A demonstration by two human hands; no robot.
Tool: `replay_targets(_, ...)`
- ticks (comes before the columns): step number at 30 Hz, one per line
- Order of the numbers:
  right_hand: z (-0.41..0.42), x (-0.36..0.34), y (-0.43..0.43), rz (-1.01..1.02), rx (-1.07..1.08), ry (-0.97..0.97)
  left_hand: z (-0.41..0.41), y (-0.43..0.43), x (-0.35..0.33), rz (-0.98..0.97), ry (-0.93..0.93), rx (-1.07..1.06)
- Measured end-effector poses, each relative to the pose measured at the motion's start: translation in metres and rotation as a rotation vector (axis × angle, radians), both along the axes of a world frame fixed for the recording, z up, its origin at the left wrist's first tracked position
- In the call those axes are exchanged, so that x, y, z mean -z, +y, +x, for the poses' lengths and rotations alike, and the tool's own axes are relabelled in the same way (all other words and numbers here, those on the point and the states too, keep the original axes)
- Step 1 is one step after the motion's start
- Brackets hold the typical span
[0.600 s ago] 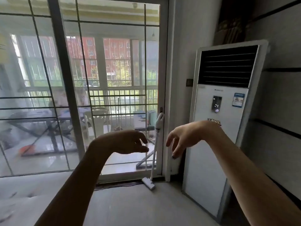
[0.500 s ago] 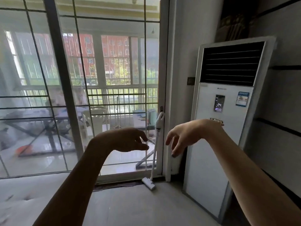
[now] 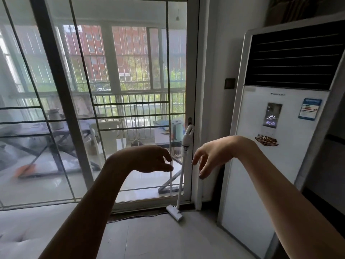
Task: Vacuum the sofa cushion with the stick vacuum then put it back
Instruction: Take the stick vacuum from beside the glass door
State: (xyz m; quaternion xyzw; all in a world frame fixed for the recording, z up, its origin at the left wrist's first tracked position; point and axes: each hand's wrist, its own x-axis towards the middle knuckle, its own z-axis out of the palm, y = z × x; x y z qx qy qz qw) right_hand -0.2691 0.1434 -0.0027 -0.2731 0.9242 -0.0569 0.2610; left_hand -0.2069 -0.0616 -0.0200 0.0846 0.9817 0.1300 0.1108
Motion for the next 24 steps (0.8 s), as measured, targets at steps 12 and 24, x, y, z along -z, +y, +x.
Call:
replay_targets(12,-0.197,0.008,0.015,0.013,-0.060,0.039,-0.184,0.014,0.010,-0.009,0.019,-0.046)
replay_targets(24,-0.352,0.024,0.015,0.023,-0.070,-0.034,-0.335,0.011,0.032,0.029,-0.028,-0.074)
